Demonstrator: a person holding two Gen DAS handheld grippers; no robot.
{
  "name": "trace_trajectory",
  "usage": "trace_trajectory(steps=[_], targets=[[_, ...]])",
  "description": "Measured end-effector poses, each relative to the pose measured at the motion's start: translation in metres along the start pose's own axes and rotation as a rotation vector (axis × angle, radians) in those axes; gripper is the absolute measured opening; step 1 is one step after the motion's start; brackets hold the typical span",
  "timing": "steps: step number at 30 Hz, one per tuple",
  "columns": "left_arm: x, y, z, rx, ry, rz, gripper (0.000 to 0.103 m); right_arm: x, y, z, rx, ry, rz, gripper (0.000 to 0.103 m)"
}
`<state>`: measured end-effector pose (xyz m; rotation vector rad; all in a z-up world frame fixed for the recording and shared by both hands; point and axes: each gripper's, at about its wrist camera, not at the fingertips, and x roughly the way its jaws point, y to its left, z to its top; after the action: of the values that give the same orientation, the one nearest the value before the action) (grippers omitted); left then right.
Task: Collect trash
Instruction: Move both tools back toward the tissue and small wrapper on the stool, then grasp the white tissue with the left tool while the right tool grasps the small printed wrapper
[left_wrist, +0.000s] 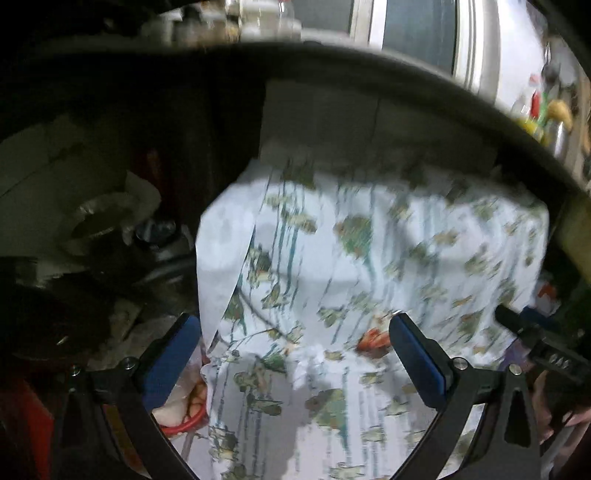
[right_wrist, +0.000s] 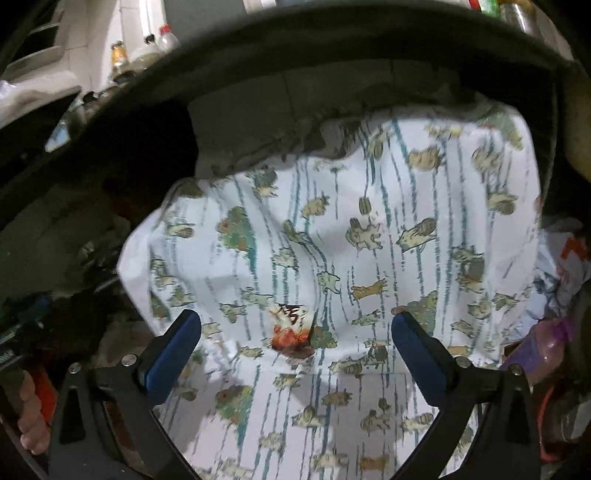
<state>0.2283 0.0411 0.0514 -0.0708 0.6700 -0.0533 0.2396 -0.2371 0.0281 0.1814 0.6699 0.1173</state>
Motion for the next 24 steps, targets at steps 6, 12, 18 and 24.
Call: trace_trajectory(steps=[6, 12, 18, 24], targets=[[0.091, 0.002, -0.014, 0.046, 0.181, 0.003, 0.088, 0.068, -0.013, -0.010, 0.042, 0.140, 0.023, 0.102], [0.144, -0.004, -0.034, 0.065, 0.356, -0.012, 0.068, 0.134, -0.014, -0.022, 0.148, 0.314, 0.105, 0.089], [0.177, -0.001, -0.039, -0.001, 0.417, -0.065, 0.066, 0.184, 0.000, -0.034, 0.184, 0.392, 0.060, 0.082], [0.208, -0.002, -0.045, 0.038, 0.485, -0.061, 0.064, 0.214, 0.011, -0.047, 0.130, 0.394, -0.074, 0.075]])
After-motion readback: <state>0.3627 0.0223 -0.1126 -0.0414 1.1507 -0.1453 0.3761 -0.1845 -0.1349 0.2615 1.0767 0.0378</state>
